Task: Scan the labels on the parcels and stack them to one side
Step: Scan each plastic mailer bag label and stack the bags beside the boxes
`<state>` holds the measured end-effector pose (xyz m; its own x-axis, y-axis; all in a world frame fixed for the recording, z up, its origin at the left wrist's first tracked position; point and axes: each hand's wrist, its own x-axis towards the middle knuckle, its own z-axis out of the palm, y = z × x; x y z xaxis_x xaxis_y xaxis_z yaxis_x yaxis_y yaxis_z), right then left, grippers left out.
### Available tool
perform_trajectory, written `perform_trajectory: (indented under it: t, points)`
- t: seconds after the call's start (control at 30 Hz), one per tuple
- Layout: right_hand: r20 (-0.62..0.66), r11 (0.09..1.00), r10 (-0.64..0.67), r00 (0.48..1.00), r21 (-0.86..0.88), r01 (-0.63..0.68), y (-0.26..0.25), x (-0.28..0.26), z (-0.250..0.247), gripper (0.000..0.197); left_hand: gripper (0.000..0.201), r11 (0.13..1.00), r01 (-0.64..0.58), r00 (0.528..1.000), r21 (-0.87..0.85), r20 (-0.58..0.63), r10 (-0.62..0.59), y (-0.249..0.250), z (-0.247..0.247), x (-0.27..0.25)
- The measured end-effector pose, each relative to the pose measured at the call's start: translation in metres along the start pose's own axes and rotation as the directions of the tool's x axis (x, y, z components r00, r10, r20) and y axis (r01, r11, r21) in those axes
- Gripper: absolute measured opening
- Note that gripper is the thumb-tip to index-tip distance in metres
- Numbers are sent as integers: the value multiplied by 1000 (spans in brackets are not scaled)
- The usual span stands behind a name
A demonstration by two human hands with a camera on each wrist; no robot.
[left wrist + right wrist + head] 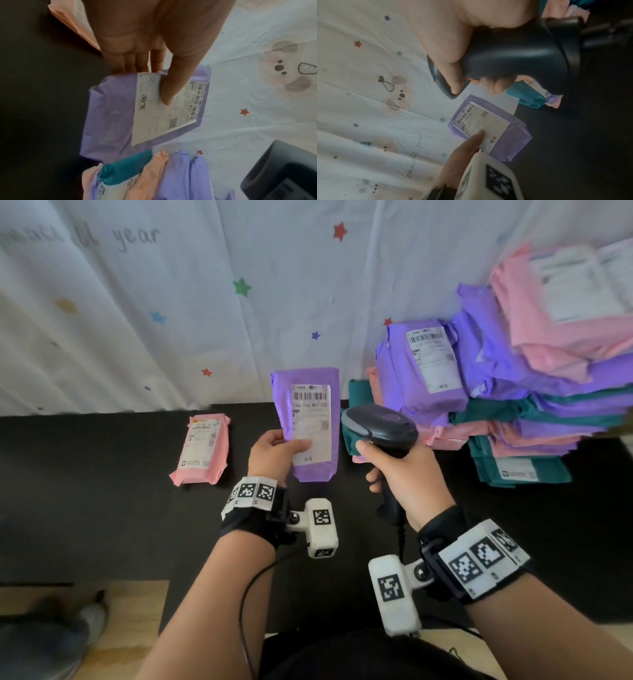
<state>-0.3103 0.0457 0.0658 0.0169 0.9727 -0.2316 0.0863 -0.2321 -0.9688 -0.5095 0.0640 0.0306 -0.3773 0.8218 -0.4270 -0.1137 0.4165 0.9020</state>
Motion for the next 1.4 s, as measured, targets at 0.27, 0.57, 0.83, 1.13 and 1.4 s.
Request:
perform_trajectory:
  t: [0.27, 0.57, 0.83, 1.13, 1.4]
  points:
    - [86, 998, -66, 994, 9, 66, -13, -9, -7, 7, 29, 995, -27, 1000, -101, -8, 26, -2, 9, -10]
    - [75, 998, -67, 995, 11, 67, -14, -14, -6, 11, 30, 996, -43, 999, -73, -25, 41, -1, 1, -14]
    - [65, 996, -81, 995, 27, 80, -17, -14, -6, 12, 30, 997, -53, 998, -59, -39, 51, 2, 1, -14]
    - [-98, 991, -91, 991, 89, 100, -20, -9, -36, 13, 30, 973, -178, 984, -145, -2, 179, 55, 54, -11]
    - [-286, 982, -81, 955, 139, 125, -23, -1, -99, 19, 41, 959, -282, 956, -17, 82, 282, 110, 168, -1]
